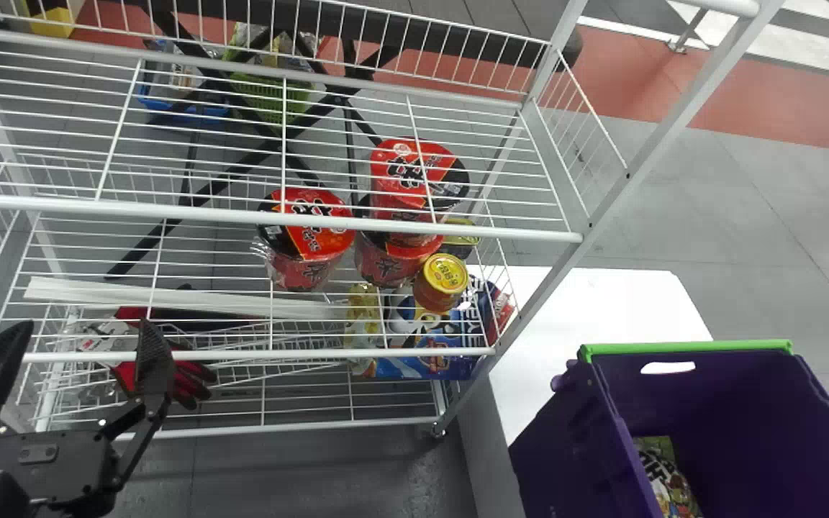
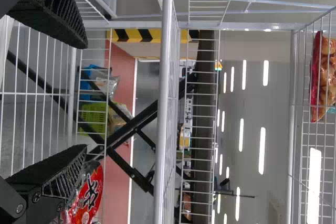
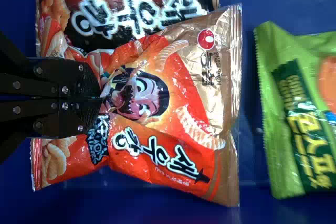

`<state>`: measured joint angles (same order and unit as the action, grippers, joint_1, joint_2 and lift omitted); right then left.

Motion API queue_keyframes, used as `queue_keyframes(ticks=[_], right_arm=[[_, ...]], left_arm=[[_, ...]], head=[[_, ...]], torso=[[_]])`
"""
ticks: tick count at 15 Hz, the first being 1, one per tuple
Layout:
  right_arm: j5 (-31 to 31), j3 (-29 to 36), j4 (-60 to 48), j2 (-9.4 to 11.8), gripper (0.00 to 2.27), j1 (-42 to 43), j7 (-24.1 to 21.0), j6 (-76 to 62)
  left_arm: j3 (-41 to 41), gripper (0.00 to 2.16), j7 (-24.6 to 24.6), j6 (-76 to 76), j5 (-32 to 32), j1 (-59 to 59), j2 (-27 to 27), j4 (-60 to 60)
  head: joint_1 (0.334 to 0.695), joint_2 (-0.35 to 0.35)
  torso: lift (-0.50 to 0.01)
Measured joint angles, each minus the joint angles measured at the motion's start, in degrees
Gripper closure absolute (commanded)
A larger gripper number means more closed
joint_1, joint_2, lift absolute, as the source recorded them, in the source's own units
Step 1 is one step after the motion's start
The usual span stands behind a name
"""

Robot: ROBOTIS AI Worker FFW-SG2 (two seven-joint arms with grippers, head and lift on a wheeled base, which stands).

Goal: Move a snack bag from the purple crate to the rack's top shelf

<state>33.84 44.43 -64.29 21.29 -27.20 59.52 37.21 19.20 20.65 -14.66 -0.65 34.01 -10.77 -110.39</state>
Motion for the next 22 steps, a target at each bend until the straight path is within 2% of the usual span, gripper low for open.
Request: queue_keyframes(ticks=[3,12,22], right_arm=[[-0.7,1.5,-1.7,-0.4,2.02,-0.4,2.8,-1.3],[-0.6,3.1,-6.3,-1.9,2.02,-2.1,3.0,-0.7],[-0.7,3.7,-8.7,-2.2,2.02,-3.2,3.0,-0.8]], left_arm=[[0.1,0.15,0.0,0.2,-0.1,0.0,0.1,0.0],[0.4,0.15,0.0,0.0,-0.4,0.0,0.1,-0.2],[0.5,0.15,0.2,0.2,-1.2,1.6,0.1,-2.2]], head=[[0.695,-0.35],[0.695,-0.35],[0.695,-0.35]], torso=[[-0.422],[-0.386],[-0.345]])
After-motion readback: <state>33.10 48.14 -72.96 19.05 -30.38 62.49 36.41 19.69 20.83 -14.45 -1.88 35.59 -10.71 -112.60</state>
